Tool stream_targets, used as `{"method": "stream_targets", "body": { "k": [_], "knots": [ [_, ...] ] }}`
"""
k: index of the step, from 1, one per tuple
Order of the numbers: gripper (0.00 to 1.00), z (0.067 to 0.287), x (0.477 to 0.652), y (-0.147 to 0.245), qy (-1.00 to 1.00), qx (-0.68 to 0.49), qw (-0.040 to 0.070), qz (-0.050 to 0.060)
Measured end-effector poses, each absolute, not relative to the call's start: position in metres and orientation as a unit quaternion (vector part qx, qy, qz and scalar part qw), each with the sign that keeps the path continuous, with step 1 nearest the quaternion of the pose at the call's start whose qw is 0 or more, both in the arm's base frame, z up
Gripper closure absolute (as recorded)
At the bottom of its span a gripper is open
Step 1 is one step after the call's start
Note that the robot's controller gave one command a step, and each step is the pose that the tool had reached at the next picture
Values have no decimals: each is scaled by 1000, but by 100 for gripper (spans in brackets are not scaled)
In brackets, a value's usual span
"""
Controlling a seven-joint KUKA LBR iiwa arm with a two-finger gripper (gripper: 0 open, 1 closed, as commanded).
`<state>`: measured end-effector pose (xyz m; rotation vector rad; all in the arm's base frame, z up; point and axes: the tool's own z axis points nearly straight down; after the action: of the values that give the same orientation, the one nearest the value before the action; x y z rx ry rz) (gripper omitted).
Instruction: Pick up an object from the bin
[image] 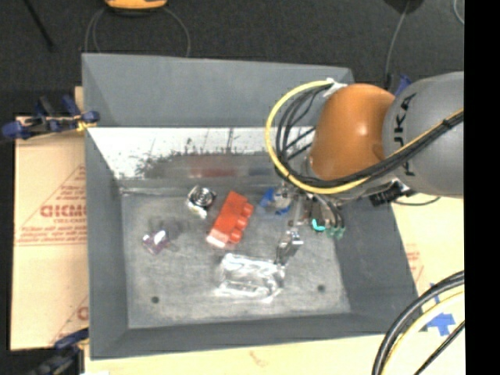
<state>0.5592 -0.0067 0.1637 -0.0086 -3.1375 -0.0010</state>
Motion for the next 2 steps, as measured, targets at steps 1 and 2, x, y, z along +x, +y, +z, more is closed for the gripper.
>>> {"method": "stream_targets", "body": {
  "k": [1, 2],
  "knots": [
    [0, 113, 538, 27, -1000, -27, -7, -1],
    [0, 109, 537, 32, -999, -33, -7, -2]
  ]
}}
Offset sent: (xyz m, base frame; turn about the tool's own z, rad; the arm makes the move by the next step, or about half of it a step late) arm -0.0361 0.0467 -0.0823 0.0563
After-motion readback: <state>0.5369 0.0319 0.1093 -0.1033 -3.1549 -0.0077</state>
